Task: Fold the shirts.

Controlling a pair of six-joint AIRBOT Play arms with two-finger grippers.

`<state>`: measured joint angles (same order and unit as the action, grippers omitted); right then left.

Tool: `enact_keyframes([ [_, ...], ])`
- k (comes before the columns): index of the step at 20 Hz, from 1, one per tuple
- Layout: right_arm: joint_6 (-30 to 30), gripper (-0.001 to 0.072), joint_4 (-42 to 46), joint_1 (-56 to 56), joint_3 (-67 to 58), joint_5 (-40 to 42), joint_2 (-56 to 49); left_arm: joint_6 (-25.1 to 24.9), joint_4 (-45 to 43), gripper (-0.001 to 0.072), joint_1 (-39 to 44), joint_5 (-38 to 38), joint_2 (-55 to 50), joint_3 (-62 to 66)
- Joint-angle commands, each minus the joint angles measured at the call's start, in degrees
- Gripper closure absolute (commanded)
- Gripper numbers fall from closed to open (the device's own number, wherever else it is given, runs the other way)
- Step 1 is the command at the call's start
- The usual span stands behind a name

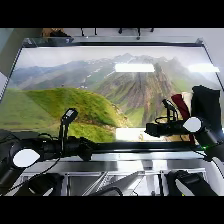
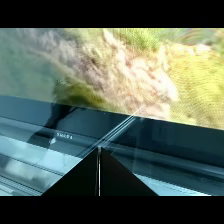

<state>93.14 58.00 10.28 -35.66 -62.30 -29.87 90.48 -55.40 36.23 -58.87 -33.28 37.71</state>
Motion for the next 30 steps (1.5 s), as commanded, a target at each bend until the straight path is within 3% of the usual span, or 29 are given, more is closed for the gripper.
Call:
enact_keyframes([
  [1, 0.02, 0.0686, -0.02, 0.04, 0.04, -0.04, 0.04, 0.11, -0.15, 0.0694, 0.02, 0.39, 2.29, -0.28],
  [3, 0.02, 0.0686, -0.02, 0.04, 0.04, -0.04, 0.04, 4.00, -2.99, 0.0695, -0.17, -0.26, 3.56, -0.17],
  [6, 0.02, 0.0686, -0.02, 0.04, 0.04, -0.04, 0.04, 17.59, -22.16, 0.0694, -5.84, -10.64, 6.80, 3.67],
  [7, 0.02, 0.0686, -0.02, 0.02, 0.04, -0.04, 0.04, 20.00, -28.11, 0.0692, -9.27, -14.08, 8.26, 5.20],
  [8, 0.02, 0.0686, -0.02, 0.02, 0.04, -0.04, 0.04, 20.22, -33.27, 0.0614, -13.68, -16.83, 10.01, 6.78],
  [9, 0.02, 0.0686, -0.02, 0.02, 0.04, -0.04, 0.02, 20.26, -37.64, 0.0183, -18.16, -18.71, 11.58, 8.02],
  [10, 0.02, 0.0686, -0.02, 0.04, 0.04, -0.04, 0.02, 20.74, -41.79, 0.0018, -23.15, -19.63, 13.05, 8.70],
  [13, 0.02, 0.0686, -0.02, 0.04, 0.04, -0.04, 0.04, 20.48, -51.19, 0.0003, -41.09, -20.61, 16.31, 6.60],
  [17, 0.02, 0.0686, -0.02, 0.04, 0.04, -0.04, 0.04, 11.76, -44.78, 0.0003, -64.26, -18.05, 14.84, -3.67],
  [20, 0.02, 0.0686, -0.20, 0.02, 0.04, -0.04, 0.07, 8.76, -37.42, 0.0004, -71.91, -10.84, 9.07, -10.14],
  [25, 0.02, 0.0686, -0.22, -0.09, 0.04, -0.02, -0.24, 4.81, -33.14, 0.0021, -73.13, -7.23, -5.95, -12.59],
  [26, 0.02, 0.0686, -0.20, -0.09, 0.07, -0.04, -0.31, 2.45, -30.40, 0.0186, -73.16, -7.15, -8.17, -12.37],
  [28, 0.02, 0.0686, -0.20, -0.09, 0.04, -0.04, -0.26, -1.25, -24.70, 0.0613, -73.16, -7.30, -12.37, -10.91],
  [29, 0.02, 0.0686, -0.22, -0.09, 0.04, -0.04, -0.28, -2.78, -22.84, 0.0695, -73.11, -7.98, -14.16, -9.49],
  [30, 0.02, 0.0686, -0.22, -0.09, 0.04, -0.04, -0.28, -2.84, -22.27, 0.0695, -73.07, -9.25, -15.50, -7.52],
])
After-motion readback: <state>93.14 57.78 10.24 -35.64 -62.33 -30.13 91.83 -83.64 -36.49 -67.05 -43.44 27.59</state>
